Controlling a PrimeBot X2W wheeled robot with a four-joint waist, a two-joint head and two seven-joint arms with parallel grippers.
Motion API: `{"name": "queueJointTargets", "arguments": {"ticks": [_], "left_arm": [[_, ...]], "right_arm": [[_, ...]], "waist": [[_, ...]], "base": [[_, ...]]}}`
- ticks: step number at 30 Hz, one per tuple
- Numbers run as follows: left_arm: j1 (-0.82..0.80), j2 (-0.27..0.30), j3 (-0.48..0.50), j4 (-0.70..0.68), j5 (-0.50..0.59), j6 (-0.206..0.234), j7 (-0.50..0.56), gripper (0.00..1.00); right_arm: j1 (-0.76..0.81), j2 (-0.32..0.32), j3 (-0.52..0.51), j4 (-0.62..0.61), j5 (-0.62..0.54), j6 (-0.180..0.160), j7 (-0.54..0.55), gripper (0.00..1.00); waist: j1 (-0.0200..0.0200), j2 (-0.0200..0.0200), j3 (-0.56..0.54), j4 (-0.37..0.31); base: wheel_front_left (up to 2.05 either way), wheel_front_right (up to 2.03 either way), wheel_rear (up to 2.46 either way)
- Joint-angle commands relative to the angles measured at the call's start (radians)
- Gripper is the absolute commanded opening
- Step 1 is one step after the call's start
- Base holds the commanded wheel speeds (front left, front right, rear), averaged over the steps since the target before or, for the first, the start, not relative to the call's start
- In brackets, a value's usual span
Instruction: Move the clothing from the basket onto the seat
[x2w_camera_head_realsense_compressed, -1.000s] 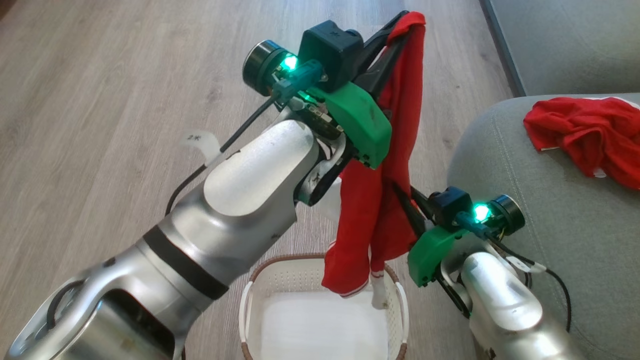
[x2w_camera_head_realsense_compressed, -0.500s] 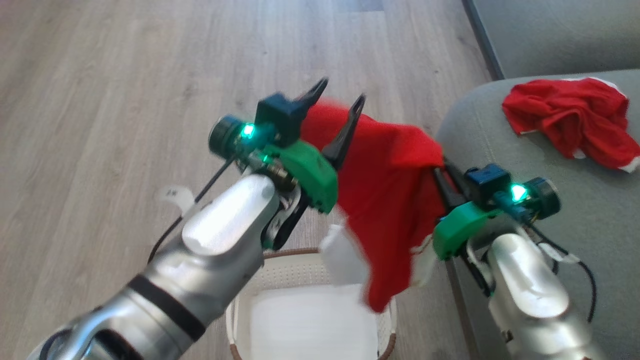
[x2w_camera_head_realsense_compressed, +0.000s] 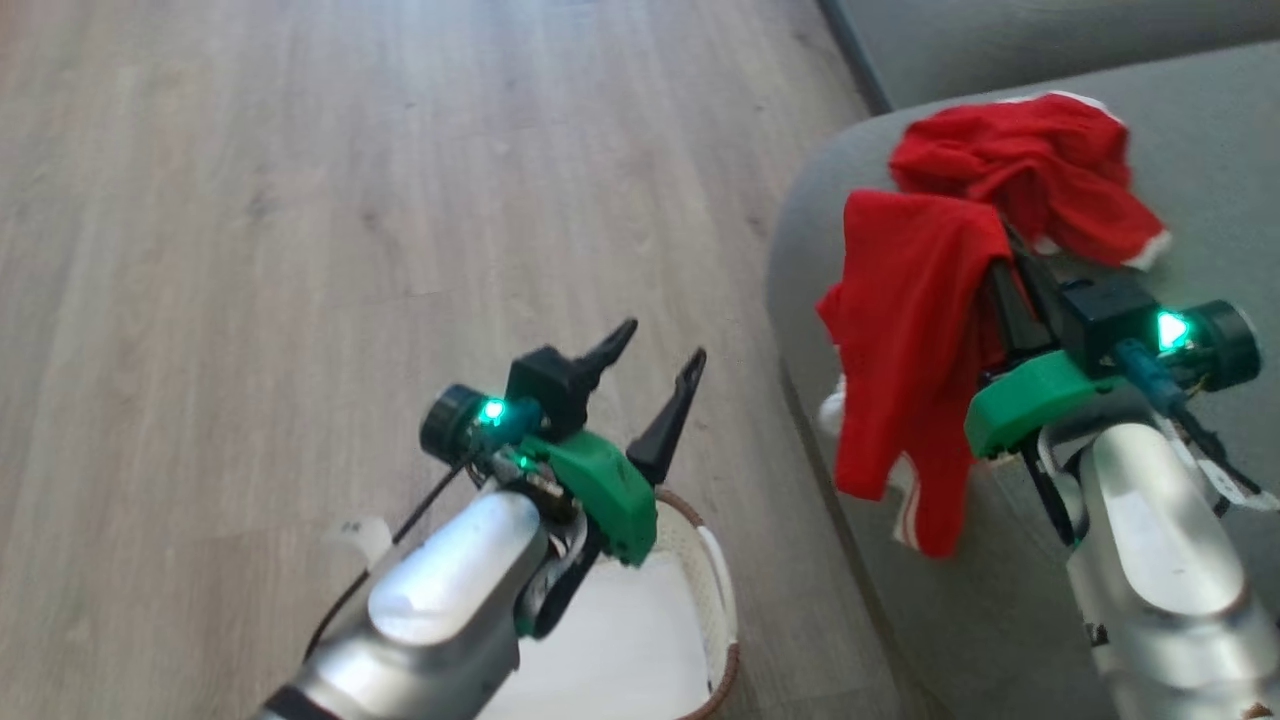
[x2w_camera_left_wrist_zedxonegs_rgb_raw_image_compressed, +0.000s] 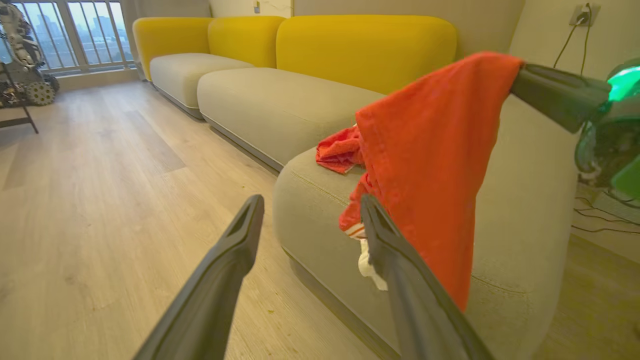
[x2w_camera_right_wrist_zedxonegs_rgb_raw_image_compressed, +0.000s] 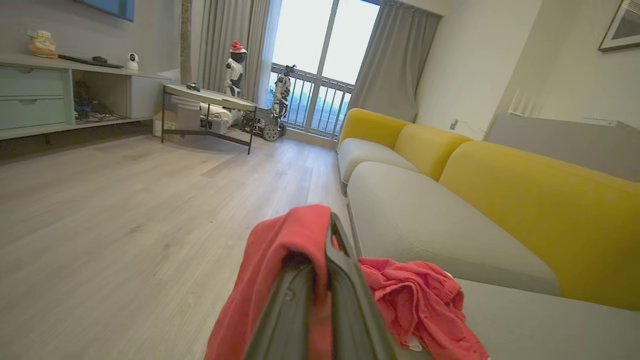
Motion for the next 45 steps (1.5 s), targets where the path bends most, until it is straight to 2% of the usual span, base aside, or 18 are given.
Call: {"name": "queueJointTargets", "arguments": {"ticks": [1, 13, 20, 26, 32, 39, 45], "left_arm": [[-0.019, 0.007, 0.054, -0.041, 0.015, -0.004, -0.012, 1.00], [0.100, -0.028, 0.131, -0.093, 0.106, -0.013, -0.012, 1.00], [0.109, -0.041, 0.164, -0.106, 0.156, -0.025, -0.013, 1.00], [0.097, -0.044, 0.185, -0.105, 0.186, -0.028, -0.013, 1.00], [0.057, -0.026, 0.213, -0.123, 0.223, -0.015, -0.013, 1.00], [-0.009, 0.012, 0.209, -0.178, 0.265, -0.002, 0.011, 1.00], [-0.059, 0.042, 0.192, -0.248, 0.304, 0.009, 0.054, 1.00]], "right_arm": [[-0.034, -0.008, 0.012, -0.056, -0.006, 0.000, -0.009, 0.00], [-0.003, -0.052, 0.055, -0.180, 0.028, 0.000, 0.034, 0.00], [-0.014, -0.087, 0.088, -0.187, 0.065, 0.000, 0.052, 0.00], [-0.076, -0.123, 0.093, -0.161, 0.083, 0.000, 0.057, 0.00], [-0.250, -0.174, 0.096, -0.125, 0.106, 0.000, 0.068, 0.00], [-0.531, -0.295, 0.084, -0.046, 0.125, 0.000, 0.093, 0.00], [-0.737, -0.423, 0.029, 0.065, 0.110, 0.000, 0.092, 0.00]], "waist": [[0.0000, 0.0000, 0.002, -0.050], [0.0000, 0.0000, 0.032, -0.245], [0.0000, 0.0000, 0.065, -0.282], [0.0000, 0.0000, 0.104, -0.269], [0.0000, 0.0000, 0.194, -0.227], [0.0000, 0.0000, 0.347, -0.151], [0.0000, 0.0000, 0.473, -0.073]], "base": [[0.00, 0.00, 0.00], [0.00, 0.00, 0.00], [0.00, 0.00, 0.00], [0.00, 0.00, 0.00], [0.00, 0.00, 0.00], [0.00, 0.00, 0.00], [0.00, 0.00, 0.00]]}}
